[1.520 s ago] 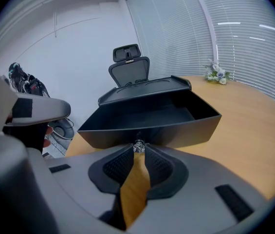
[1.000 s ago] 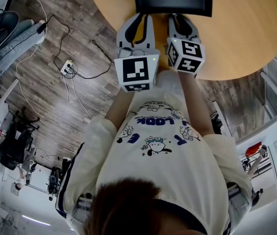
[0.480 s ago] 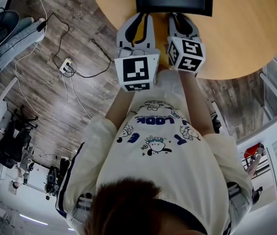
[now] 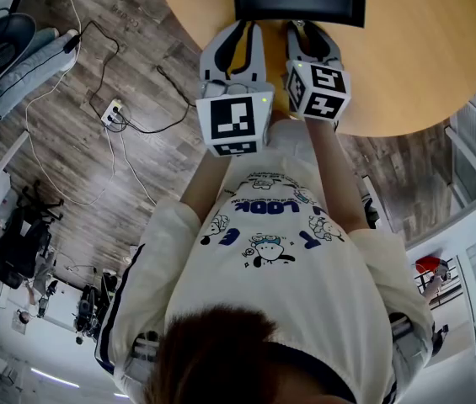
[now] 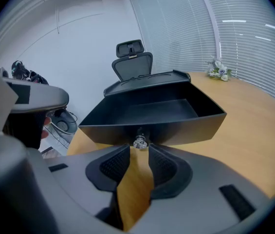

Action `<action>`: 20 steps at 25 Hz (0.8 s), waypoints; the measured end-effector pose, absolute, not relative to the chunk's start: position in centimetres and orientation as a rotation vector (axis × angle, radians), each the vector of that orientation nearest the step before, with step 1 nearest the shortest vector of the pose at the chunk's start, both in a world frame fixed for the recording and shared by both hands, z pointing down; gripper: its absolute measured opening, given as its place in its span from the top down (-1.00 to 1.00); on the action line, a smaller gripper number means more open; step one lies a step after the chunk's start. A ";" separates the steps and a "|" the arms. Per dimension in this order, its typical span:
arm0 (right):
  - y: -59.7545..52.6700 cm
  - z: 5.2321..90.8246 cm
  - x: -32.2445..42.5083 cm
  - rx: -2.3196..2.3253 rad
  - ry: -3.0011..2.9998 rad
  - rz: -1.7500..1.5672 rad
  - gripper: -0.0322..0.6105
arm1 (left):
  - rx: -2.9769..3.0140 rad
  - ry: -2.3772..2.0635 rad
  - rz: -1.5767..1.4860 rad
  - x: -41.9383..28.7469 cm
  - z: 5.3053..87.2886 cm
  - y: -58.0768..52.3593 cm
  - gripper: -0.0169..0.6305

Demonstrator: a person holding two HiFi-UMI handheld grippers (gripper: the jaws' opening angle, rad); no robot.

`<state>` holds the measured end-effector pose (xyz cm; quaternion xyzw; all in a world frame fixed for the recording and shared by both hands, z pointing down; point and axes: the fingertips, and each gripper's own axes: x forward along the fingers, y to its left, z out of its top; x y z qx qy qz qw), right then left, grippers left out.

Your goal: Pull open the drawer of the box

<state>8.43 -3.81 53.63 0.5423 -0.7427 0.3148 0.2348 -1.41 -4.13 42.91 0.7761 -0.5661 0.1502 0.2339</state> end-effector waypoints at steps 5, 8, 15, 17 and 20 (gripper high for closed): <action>-3.3 52.8 8.4 1.498 -2.037 0.862 0.47 | 2.150 -1.565 0.399 -1.5 41.8 -4.2 0.80; -3.1 51.8 8.6 1.524 -2.039 0.854 0.47 | 2.167 -1.569 0.385 -1.5 40.9 -4.4 0.80; -2.3 48.2 9.5 1.592 -2.084 0.838 0.53 | 2.228 -1.587 0.348 -0.8 38.2 -4.4 0.80; -2.1 46.8 9.7 1.626 -2.103 0.833 0.64 | 2.246 -1.600 0.330 -0.7 37.2 -4.4 0.80; -2.2 45.0 9.7 1.670 -2.137 0.815 0.68 | 2.260 -1.624 0.298 -0.9 36.2 -4.5 0.80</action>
